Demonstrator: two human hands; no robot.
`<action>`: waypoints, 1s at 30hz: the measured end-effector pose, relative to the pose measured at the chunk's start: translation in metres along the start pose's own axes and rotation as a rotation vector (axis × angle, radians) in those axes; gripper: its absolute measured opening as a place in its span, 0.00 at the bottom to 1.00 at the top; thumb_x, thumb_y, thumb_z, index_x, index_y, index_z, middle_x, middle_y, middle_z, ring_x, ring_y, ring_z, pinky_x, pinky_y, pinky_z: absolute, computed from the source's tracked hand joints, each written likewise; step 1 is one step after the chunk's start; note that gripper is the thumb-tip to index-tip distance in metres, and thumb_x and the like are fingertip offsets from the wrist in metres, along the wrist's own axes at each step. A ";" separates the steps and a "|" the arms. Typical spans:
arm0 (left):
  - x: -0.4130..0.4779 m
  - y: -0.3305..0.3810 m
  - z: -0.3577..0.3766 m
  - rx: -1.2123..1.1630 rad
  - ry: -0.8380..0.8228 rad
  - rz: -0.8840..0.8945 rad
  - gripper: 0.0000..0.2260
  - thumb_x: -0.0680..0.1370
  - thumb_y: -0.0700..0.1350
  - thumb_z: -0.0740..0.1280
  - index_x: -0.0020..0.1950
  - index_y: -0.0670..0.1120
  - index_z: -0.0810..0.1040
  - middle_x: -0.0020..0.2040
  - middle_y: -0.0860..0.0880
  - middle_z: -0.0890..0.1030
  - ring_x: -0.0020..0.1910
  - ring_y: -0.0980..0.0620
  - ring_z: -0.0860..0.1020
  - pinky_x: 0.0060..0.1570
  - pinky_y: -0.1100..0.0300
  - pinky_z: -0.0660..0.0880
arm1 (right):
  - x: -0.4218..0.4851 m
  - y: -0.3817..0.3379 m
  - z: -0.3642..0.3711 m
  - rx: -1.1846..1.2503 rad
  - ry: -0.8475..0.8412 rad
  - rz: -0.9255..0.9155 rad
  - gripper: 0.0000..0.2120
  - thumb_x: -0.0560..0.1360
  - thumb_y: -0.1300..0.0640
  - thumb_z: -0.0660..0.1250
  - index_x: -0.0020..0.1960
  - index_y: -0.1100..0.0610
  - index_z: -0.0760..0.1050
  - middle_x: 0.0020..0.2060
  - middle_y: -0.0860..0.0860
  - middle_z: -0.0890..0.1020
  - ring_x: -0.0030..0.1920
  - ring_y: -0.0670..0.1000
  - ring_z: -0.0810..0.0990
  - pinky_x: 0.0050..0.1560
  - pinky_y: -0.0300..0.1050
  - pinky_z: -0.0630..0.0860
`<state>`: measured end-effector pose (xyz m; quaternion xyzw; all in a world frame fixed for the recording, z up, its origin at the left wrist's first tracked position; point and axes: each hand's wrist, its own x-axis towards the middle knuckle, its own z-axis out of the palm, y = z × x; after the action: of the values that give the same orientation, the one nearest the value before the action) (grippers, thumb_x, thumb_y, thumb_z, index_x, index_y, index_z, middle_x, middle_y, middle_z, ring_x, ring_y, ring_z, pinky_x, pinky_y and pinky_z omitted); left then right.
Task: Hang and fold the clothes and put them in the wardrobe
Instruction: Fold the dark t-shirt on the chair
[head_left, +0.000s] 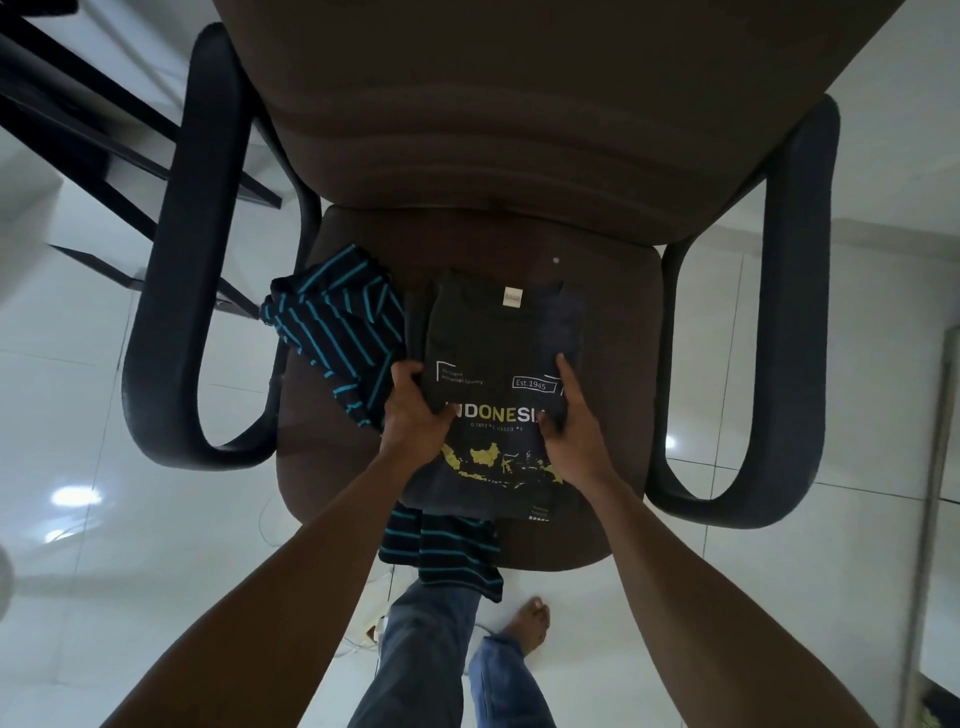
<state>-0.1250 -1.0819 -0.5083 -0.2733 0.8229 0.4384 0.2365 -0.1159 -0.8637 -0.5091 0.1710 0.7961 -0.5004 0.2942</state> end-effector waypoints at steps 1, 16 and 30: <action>-0.001 -0.001 0.000 -0.008 0.027 0.013 0.26 0.72 0.43 0.76 0.59 0.53 0.62 0.56 0.48 0.76 0.54 0.48 0.77 0.55 0.49 0.78 | 0.000 0.001 0.000 0.006 0.003 -0.001 0.34 0.82 0.63 0.61 0.80 0.43 0.49 0.58 0.43 0.74 0.43 0.31 0.77 0.43 0.20 0.72; -0.027 0.045 -0.038 -0.565 -0.388 -0.296 0.21 0.78 0.28 0.63 0.62 0.51 0.77 0.63 0.41 0.77 0.54 0.44 0.80 0.45 0.52 0.82 | -0.028 -0.050 -0.035 0.171 -0.008 0.022 0.24 0.79 0.67 0.66 0.70 0.49 0.73 0.60 0.51 0.80 0.55 0.47 0.82 0.55 0.47 0.82; -0.204 0.223 -0.046 -0.394 -0.570 0.179 0.25 0.78 0.31 0.67 0.67 0.55 0.78 0.61 0.44 0.80 0.52 0.44 0.84 0.51 0.48 0.82 | -0.227 -0.098 -0.208 0.405 0.221 -0.225 0.26 0.78 0.65 0.68 0.68 0.39 0.73 0.62 0.50 0.80 0.58 0.52 0.82 0.58 0.54 0.81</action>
<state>-0.1273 -0.9677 -0.2246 -0.1071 0.6443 0.6661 0.3601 -0.0591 -0.7148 -0.2276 0.1905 0.7210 -0.6575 0.1076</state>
